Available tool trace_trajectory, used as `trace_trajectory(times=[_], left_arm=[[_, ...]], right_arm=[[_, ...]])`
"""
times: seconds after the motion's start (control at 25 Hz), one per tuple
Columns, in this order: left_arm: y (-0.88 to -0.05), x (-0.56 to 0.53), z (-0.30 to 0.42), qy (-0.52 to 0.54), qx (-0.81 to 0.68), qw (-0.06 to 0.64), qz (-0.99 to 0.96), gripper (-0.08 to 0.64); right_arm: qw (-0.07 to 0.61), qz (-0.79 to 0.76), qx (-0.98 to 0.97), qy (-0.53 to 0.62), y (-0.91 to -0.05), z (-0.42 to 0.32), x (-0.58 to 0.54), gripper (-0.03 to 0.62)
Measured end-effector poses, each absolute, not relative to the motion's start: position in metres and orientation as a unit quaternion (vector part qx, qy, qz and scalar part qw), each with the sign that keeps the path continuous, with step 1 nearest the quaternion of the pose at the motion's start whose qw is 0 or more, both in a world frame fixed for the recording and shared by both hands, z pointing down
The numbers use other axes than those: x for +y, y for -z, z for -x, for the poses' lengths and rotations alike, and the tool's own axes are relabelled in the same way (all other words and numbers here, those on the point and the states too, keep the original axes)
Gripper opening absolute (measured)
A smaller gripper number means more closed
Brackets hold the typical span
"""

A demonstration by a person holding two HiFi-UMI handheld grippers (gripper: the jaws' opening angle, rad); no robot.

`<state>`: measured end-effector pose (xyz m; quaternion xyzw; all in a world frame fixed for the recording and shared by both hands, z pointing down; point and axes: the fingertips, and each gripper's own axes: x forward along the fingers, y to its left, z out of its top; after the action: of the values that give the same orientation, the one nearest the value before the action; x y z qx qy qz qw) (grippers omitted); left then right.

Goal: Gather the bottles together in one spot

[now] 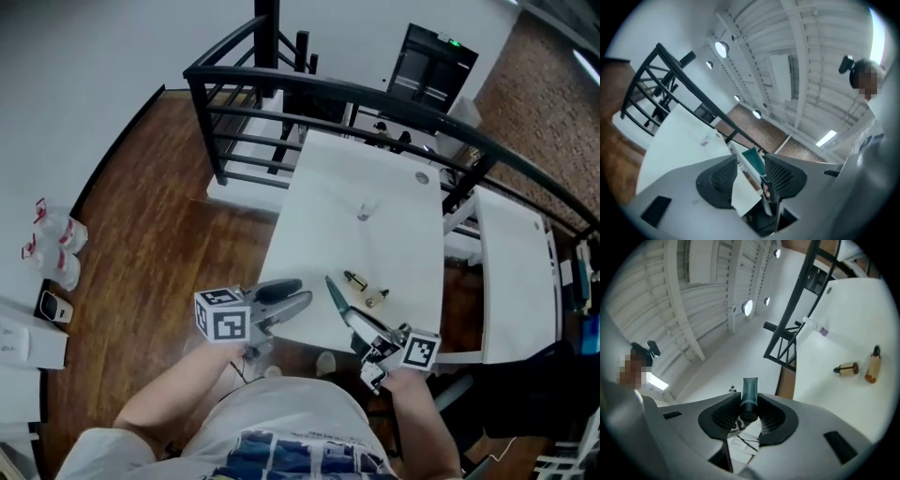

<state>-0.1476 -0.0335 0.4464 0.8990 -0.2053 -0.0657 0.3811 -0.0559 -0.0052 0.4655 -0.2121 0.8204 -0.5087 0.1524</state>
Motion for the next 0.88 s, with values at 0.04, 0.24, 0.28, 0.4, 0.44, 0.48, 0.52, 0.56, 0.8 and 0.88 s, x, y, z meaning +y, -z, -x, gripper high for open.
trace_trajectory(times=[0.04,0.24,0.28,0.4,0.44,0.48,0.52,0.56,0.8,0.88], left_arm=[[-0.436,-0.033,0.144,0.091,-0.179,0.389,-0.899,0.176],[-0.399,-0.022,0.120,0.167,-0.055,0.422,-0.889,0.216],[-0.392,-0.018,0.117,0.184,-0.028,0.429,-0.884,0.216],[-0.375,-0.008,0.113,0.232,0.042,0.449,-0.862,0.218],[-0.371,-0.006,0.111,0.241,0.056,0.452,-0.857,0.218],[-0.370,-0.005,0.110,0.246,0.062,0.454,-0.854,0.216],[-0.371,-0.007,0.108,0.247,0.058,0.454,-0.854,0.211],[-0.374,-0.009,0.107,0.245,0.050,0.453,-0.856,0.174],[-0.380,-0.023,0.092,0.210,0.001,0.416,-0.885,0.152],[-0.380,-0.031,0.082,0.196,-0.021,0.400,-0.895,0.149]], right_arm=[[0.177,0.198,0.816,0.513,-0.456,0.057,0.001,0.103],[0.250,0.133,0.806,0.520,-0.423,0.061,0.029,0.103],[0.257,0.121,0.804,0.523,-0.419,0.063,0.033,0.103],[0.266,0.099,0.800,0.528,-0.412,0.073,0.043,0.103],[0.268,0.098,0.800,0.528,-0.411,0.074,0.044,0.103],[0.271,0.099,0.799,0.528,-0.411,0.072,0.044,0.103],[0.276,0.100,0.797,0.528,-0.412,0.070,0.043,0.103],[0.281,0.101,0.796,0.527,-0.412,0.068,0.042,0.103],[0.302,0.113,0.784,0.531,-0.418,0.053,0.026,0.104],[0.308,0.127,0.785,0.522,-0.420,0.039,0.015,0.106]])
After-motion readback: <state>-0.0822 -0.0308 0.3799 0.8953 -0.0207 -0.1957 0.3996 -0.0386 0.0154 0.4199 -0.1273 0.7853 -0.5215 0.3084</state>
